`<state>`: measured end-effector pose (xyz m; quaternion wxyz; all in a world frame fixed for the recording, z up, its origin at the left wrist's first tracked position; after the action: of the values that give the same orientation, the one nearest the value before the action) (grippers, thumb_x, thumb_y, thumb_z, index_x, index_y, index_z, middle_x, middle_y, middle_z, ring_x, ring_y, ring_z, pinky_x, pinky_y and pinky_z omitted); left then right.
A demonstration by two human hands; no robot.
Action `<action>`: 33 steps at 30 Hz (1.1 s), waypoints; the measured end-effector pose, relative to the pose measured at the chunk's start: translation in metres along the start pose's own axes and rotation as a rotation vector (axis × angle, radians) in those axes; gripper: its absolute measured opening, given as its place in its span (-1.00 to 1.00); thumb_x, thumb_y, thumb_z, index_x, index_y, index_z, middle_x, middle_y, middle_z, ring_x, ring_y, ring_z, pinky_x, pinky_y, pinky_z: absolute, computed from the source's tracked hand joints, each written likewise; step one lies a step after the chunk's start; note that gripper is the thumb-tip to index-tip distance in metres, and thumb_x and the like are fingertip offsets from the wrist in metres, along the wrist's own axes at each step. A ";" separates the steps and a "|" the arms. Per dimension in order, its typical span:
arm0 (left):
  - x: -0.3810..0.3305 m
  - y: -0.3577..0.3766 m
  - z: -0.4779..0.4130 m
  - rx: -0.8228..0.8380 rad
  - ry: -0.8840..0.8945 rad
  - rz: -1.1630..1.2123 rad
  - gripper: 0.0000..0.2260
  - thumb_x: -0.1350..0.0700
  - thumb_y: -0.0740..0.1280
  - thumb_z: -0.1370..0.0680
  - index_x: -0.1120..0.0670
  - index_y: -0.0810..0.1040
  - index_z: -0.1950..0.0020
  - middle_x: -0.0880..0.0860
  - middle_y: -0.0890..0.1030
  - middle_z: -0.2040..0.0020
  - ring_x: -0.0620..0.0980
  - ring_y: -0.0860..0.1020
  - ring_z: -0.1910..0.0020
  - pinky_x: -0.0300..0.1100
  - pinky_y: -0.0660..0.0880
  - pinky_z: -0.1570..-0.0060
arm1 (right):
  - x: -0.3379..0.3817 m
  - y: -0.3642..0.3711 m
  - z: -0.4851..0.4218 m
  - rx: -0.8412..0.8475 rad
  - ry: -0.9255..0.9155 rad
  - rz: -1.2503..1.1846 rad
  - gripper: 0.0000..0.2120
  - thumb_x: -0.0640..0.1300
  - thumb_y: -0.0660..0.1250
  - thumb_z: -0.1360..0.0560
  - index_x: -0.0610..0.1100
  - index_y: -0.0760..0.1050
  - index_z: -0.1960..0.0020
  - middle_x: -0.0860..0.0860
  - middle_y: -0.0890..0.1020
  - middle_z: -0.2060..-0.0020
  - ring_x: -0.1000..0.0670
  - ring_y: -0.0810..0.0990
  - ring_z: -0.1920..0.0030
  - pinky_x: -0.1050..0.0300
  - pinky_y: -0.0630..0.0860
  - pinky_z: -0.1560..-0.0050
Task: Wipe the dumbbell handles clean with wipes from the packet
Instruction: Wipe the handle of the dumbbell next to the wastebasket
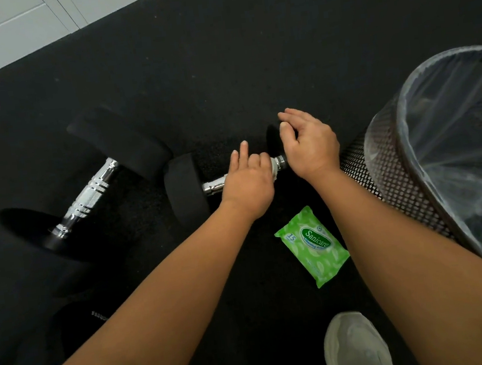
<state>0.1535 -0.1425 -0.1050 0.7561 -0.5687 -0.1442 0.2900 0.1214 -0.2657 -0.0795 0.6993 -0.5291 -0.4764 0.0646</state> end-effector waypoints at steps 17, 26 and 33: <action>0.000 -0.013 -0.024 0.225 0.008 0.163 -0.63 0.04 0.15 -0.60 0.21 0.29 -0.33 0.23 0.38 -0.36 0.21 0.19 -0.46 0.17 0.02 -0.45 | 0.001 0.000 -0.001 0.004 -0.008 -0.003 -0.67 0.03 0.15 -0.55 0.05 0.54 -0.24 0.14 0.52 -0.29 0.07 0.46 -0.29 0.05 0.42 -0.24; 0.004 0.001 0.001 0.012 0.022 -0.106 -0.54 0.05 0.08 -0.61 0.23 0.14 -0.44 0.21 0.34 -0.37 0.28 0.11 -0.48 0.26 -0.06 -0.44 | 0.000 0.000 0.001 -0.002 -0.010 0.007 -0.67 0.03 0.15 -0.56 0.05 0.54 -0.24 0.15 0.51 -0.29 0.07 0.47 -0.27 0.06 0.41 -0.22; -0.014 -0.007 -0.018 0.047 0.017 -0.007 -0.67 0.06 0.07 -0.61 0.20 0.29 -0.30 0.19 0.44 -0.22 0.20 0.36 -0.28 0.21 -0.06 -0.46 | 0.001 -0.002 0.000 -0.004 -0.001 0.000 -0.67 0.02 0.15 -0.55 0.05 0.54 -0.24 0.14 0.51 -0.29 0.05 0.47 -0.27 0.05 0.42 -0.24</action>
<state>0.1541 -0.1665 -0.1026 0.7715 -0.5527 -0.1330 0.2859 0.1211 -0.2657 -0.0775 0.6980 -0.5305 -0.4767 0.0639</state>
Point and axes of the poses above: each hand's wrist, its own z-axis away from the middle knuckle, its own y-axis out of the palm, x = y × z, the point moved 4 cm from there along -z, towards the middle knuckle
